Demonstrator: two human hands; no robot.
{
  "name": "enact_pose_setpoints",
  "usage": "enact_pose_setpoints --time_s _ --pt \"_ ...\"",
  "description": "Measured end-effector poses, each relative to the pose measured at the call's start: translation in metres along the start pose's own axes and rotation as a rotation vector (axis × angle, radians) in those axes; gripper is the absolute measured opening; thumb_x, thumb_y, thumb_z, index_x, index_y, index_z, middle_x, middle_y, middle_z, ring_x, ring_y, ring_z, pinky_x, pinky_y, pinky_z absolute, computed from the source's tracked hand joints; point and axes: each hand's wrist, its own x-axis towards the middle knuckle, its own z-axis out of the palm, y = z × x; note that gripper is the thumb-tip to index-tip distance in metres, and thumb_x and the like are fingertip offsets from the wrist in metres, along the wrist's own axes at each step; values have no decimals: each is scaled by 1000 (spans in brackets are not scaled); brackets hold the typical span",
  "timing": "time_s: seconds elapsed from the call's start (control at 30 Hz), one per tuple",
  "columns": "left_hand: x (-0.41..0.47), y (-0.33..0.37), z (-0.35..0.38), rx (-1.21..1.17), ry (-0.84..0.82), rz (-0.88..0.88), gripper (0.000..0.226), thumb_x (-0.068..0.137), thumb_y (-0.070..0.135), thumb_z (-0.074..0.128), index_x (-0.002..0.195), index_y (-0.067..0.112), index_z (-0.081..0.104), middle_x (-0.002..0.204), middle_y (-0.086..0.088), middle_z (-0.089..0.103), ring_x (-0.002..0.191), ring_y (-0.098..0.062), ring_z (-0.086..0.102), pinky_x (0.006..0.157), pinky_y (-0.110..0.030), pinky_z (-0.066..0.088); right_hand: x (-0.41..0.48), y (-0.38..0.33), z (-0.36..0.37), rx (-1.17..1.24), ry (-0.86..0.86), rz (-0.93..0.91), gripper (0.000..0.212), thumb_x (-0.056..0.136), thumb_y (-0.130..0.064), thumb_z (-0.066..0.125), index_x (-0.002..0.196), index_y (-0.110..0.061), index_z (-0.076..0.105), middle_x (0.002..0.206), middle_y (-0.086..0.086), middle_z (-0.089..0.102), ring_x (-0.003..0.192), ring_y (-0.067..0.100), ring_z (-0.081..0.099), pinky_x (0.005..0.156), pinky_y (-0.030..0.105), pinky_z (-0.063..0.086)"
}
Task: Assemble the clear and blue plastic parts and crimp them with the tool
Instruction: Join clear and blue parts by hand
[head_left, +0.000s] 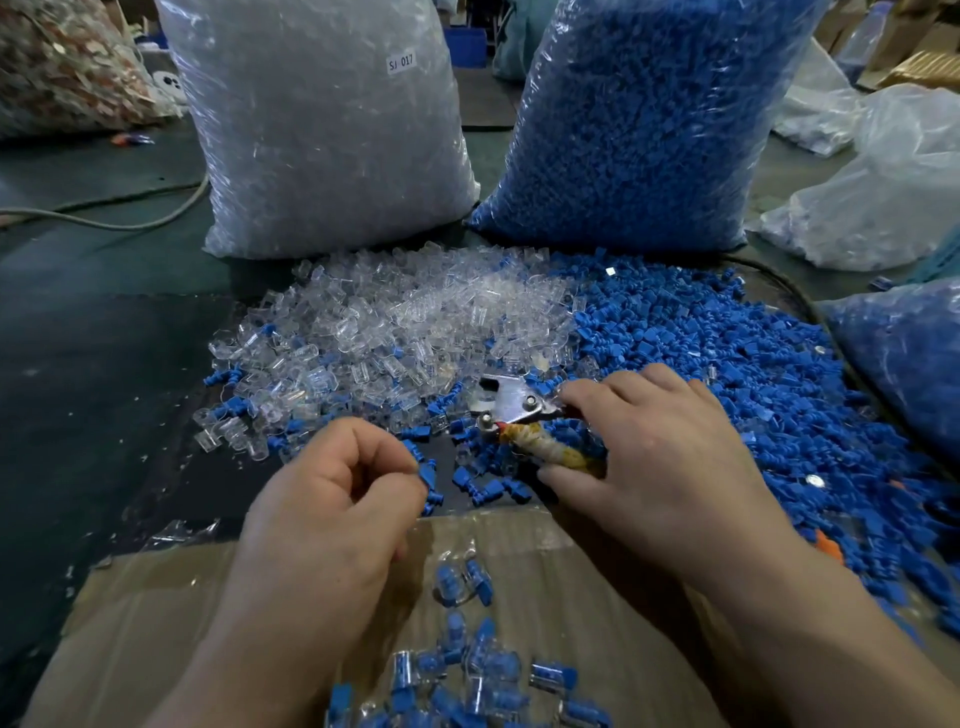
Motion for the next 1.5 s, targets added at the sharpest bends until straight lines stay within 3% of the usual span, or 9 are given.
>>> enact_pose_setpoints --time_s 0.2,0.3,0.53,0.73,0.9,1.03,1.23,1.37,1.5 --pt "-1 0 3 66 49 30 20 86 27 72 88 45 67 59 2 67 43 -4 55 40 -13 44 0 -5 2 16 28 -15 57 81 -72 45 126 -36 47 118 -10 53 113 17 37 101 41 28" --pt "-6 3 8 124 45 76 18 85 33 71 90 49 65 64 11 70 49 -3 61 41 -10 44 -12 -23 -4 138 208 -126 46 86 -66 38 108 -31 59 103 -12 61 99 14 52 90 38 41" --pt "-16 10 8 228 39 311 6 93 45 63 92 49 66 73 20 70 63 0 65 50 -6 45 -20 -41 0 240 251 -328 29 97 -34 40 85 -20 61 78 -2 58 73 21 53 73 38 43" --pt "-12 20 -2 74 -141 46 54 67 74 50 84 27 68 62 -7 64 53 -24 61 53 -59 53 -22 -44 -2 328 244 -425 26 95 -28 45 82 -13 62 80 1 57 74 21 51 70 39 43" --pt "-9 15 -11 -70 -268 13 72 53 88 67 87 24 70 59 -16 61 46 -29 56 42 -46 50 -29 -54 -7 676 39 -203 29 94 -36 44 72 -19 50 66 -7 50 62 9 46 55 34 39" --pt "-8 10 -13 -20 -305 247 53 69 82 66 96 36 70 67 -7 69 51 -20 63 44 -44 53 -27 -54 -17 1402 -418 187 24 77 -32 50 57 -20 53 51 -7 47 47 9 40 45 27 32" --pt "1 10 -35 504 -328 419 21 78 61 58 93 47 65 77 20 70 61 -3 66 49 -19 55 -28 -42 -11 461 -149 -156 24 90 -47 47 83 -26 53 75 -9 58 66 6 53 59 35 48" --pt "1 11 -35 662 -421 326 20 76 55 56 94 48 61 72 23 69 60 -2 65 53 -29 56 -29 -53 -8 286 -246 -324 20 96 -43 39 106 -32 52 92 -8 51 83 20 52 70 38 45" --pt "-4 13 -28 694 -488 400 23 72 58 52 91 48 61 79 29 65 66 3 62 54 -22 51 -30 -56 -11 251 -328 -375 10 95 -37 41 99 -29 47 89 -8 41 78 20 43 67 37 37"
